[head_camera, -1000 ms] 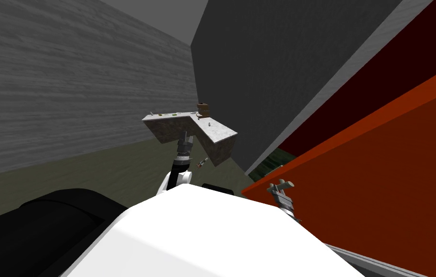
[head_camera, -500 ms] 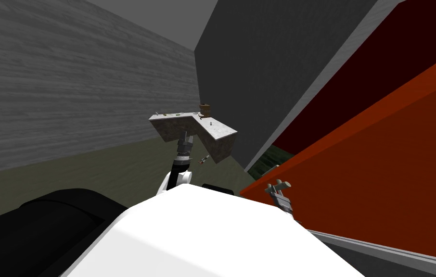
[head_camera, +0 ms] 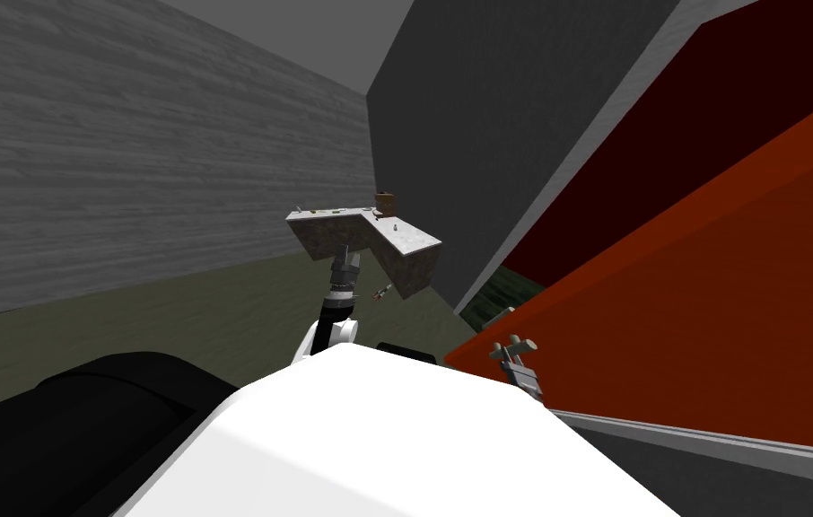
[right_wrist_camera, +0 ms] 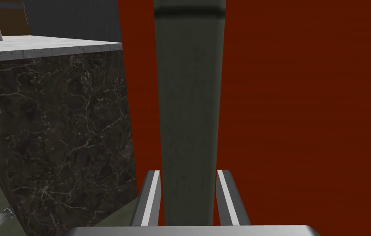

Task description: Pull the door open

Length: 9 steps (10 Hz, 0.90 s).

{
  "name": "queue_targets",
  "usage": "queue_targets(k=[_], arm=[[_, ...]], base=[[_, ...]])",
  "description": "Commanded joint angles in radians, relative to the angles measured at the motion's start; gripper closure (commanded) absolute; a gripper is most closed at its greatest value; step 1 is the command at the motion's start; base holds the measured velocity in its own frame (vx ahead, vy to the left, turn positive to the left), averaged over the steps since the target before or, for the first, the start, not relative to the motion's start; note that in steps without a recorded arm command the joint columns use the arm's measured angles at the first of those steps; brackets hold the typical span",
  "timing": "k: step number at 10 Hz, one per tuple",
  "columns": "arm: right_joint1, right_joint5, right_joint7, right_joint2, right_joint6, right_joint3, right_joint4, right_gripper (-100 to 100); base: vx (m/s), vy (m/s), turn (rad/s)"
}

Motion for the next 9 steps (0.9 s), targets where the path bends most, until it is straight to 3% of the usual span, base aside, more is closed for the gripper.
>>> queue_targets(k=[1,3,4,9], arm=[[0.023,0.004,0.001,-0.007,0.005,0.004,-0.031,100],[0.035,0.023,-0.009,-0.015,-0.019,0.026,-0.037,100],[0.025,0.018,-0.007,-0.013,-0.011,0.021,-0.033,100],[0.050,0.069,-0.020,-0.029,-0.071,0.075,-0.045,100]], base=[[-0.133,-0.018,0.014],[-0.174,-0.041,0.019],[-0.078,-0.021,0.016],[-0.180,-0.073,0.030]])
